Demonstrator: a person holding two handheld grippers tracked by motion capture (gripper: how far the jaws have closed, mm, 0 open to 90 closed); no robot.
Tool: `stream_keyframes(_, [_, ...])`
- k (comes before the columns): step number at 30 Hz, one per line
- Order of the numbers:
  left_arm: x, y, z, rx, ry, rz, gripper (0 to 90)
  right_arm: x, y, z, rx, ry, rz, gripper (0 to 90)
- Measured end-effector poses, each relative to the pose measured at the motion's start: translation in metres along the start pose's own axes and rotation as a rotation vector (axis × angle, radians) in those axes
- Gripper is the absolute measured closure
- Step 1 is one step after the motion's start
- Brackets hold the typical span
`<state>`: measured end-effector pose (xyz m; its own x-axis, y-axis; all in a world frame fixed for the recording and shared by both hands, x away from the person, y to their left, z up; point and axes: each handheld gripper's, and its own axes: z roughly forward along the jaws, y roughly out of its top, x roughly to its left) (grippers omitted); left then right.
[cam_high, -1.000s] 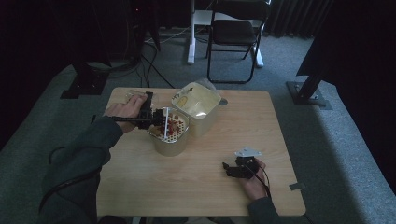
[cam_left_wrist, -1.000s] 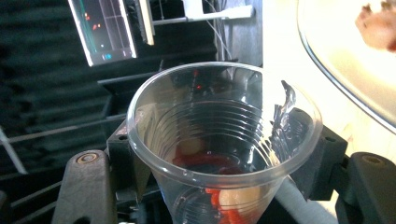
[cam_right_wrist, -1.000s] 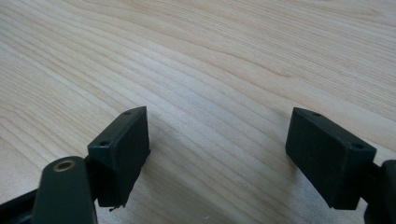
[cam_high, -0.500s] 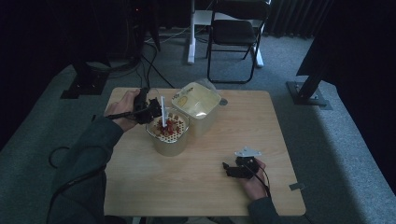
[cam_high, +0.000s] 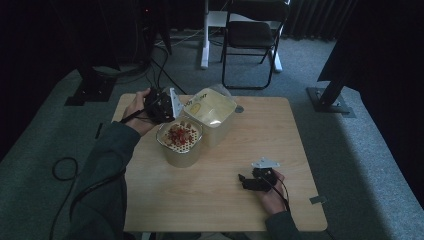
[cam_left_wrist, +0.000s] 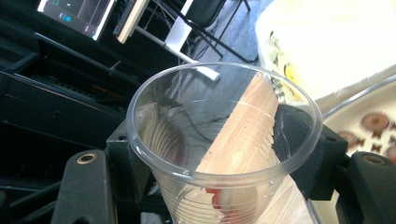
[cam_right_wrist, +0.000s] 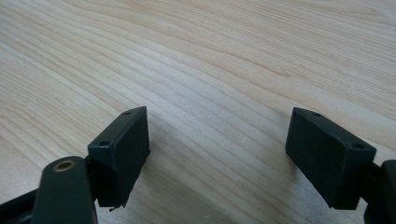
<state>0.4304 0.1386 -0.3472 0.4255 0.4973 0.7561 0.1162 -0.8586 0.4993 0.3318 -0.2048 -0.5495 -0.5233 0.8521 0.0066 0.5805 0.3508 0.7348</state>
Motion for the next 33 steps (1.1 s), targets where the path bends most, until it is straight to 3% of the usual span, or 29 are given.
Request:
stream_keyframes(12, [0.016,0.013,0.012,-0.069,-0.084,-0.174,32.3,0.000,0.000,0.000,-0.001,0.000,-0.002,21.1])
stream_keyframes(14, [0.017,0.014,0.012,-0.073,-0.090,-0.187,32.3,0.000,0.000,0.000,-0.001,0.000,-0.001,21.1])
stream_keyframes(16, [0.021,0.017,0.015,-0.089,-0.109,-0.232,32.1,0.000,0.000,0.000,-0.001,0.000,-0.002,21.1])
stream_keyframes(33, [0.020,0.046,0.036,-0.158,-0.168,-0.341,31.7,0.000,-0.001,-0.001,-0.002,0.000,-0.004,21.1])
